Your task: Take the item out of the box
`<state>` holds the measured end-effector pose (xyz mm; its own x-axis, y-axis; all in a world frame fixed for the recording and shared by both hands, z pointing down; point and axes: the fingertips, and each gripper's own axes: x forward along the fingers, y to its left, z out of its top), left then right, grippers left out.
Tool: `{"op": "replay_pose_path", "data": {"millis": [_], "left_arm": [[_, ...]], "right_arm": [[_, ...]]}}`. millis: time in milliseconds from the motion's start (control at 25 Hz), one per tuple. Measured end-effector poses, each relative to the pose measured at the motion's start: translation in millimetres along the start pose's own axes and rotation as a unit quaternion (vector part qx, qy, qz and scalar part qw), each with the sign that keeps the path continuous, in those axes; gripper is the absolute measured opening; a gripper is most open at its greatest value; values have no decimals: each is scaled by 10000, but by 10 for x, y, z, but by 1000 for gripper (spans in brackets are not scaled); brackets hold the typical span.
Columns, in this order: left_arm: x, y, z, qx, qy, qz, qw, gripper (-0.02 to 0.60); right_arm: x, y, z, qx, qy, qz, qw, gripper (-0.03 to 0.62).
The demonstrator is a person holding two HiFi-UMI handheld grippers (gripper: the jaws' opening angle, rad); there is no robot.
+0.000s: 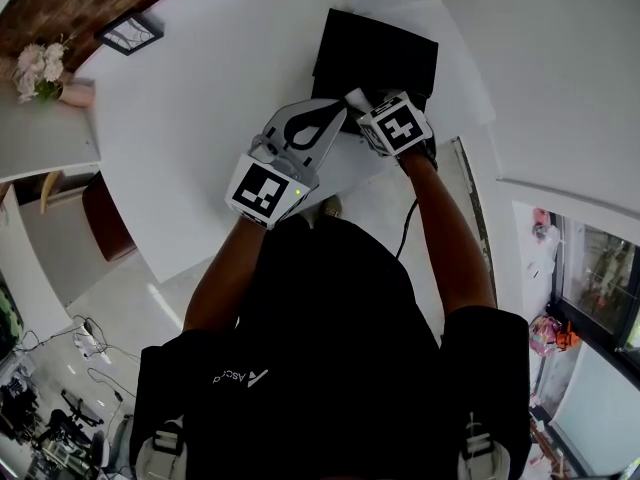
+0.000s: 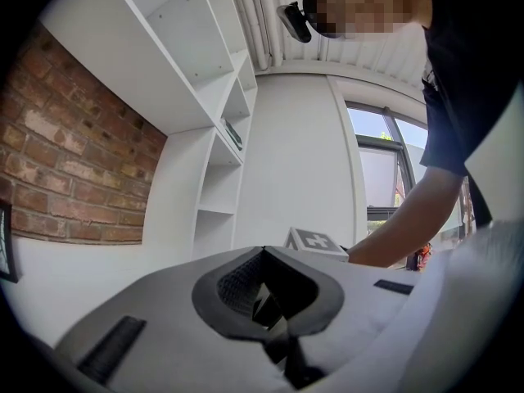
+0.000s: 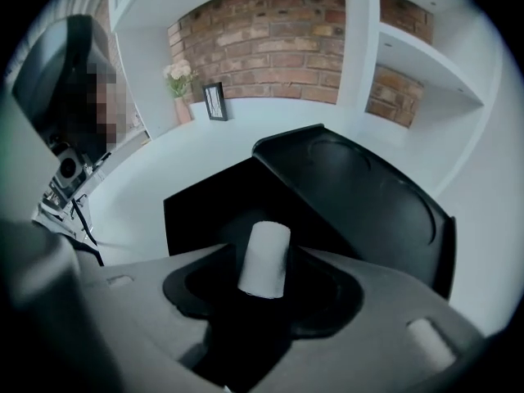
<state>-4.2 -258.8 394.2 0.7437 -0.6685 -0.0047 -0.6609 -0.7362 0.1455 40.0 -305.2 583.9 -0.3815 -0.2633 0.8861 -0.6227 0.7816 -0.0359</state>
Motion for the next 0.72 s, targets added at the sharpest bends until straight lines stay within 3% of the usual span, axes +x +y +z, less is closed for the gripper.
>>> {"op": "replay_pose_path", "data": {"millis": [400,560,720], "left_arm": [[1,48,-54,-40,72,21,10000,-2],[5,44,-74,-25,112,17,9999,-2],[13,13,-72,-5,129,8,9999,-2]], "right_arm": [[104,-35,-70,-11,123,30,9999,178],[-63,11,9,77,-283,53,9996,176],[-374,28,143,152,-1047,4,9944,176]]}}
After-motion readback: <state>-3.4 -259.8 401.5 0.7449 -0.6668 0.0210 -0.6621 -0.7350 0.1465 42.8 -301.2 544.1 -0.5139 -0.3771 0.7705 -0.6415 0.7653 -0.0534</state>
